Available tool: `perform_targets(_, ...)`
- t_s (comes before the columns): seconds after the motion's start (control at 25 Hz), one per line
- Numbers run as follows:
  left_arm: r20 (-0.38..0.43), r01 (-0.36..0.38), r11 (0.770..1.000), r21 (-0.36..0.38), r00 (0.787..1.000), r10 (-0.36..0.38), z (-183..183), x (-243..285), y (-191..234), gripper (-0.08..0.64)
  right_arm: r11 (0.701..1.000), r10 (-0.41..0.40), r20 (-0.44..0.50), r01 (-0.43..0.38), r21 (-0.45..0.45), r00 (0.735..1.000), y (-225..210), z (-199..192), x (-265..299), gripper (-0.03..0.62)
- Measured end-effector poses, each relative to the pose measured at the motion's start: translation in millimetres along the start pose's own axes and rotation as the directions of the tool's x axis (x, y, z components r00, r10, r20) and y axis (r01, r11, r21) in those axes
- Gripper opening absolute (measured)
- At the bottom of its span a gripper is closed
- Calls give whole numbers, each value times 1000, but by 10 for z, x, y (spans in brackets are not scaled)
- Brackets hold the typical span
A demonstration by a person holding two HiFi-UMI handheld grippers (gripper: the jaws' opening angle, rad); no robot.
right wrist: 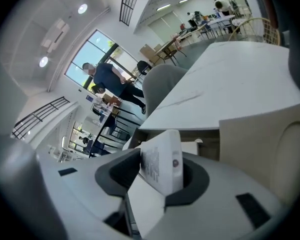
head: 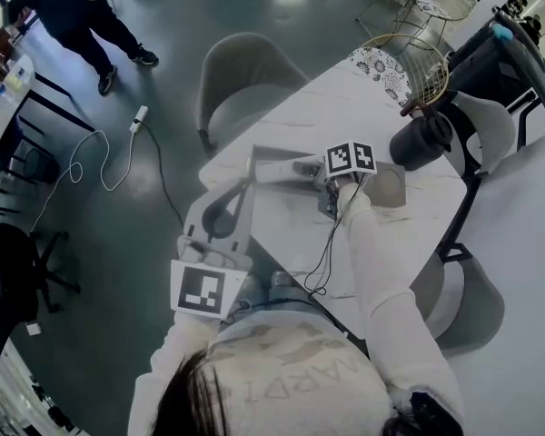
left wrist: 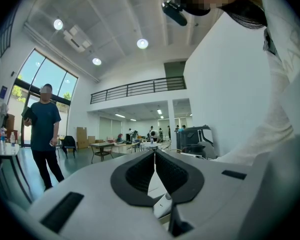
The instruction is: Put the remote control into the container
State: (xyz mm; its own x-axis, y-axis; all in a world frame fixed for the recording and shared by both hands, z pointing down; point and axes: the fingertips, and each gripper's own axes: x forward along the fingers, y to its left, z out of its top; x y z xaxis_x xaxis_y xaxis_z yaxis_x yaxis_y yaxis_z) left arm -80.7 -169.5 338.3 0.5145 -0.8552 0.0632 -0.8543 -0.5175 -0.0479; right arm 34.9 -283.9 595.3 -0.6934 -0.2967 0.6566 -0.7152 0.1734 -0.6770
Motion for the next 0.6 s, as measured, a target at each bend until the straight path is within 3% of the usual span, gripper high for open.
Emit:
perform_targets(0.16, 4, 4, 1000, -5, 1000, -4, 6, 14, 5, 14, 998, 19, -16, -20, -62, 1000, 47, -8, -44, 183)
perform_targets(0.28, 3, 9, 1000, -7, 1000, -9, -3, 28, -10, 14, 998, 45, 2, -45, 45, 999, 7, -22, -70, 182)
perform_targets(0.4, 1, 15, 1000, -8, 1000, -15, 0, 37, -16, 14, 988, 46, 9, -47, 146, 999, -64, -52, -78, 127)
perform_targets(0.52, 1, 17, 1000, -7, 1000, -17, 4, 30, -2, 14, 988, 43, 2, -43, 149, 999, -61, -59, -71, 129)
perform_targets(0.6, 3, 15, 1000, -4, 1000, -15, 4, 25, 4, 14, 995, 35, -35, -32, 95, 999, -45, -83, -73, 129)
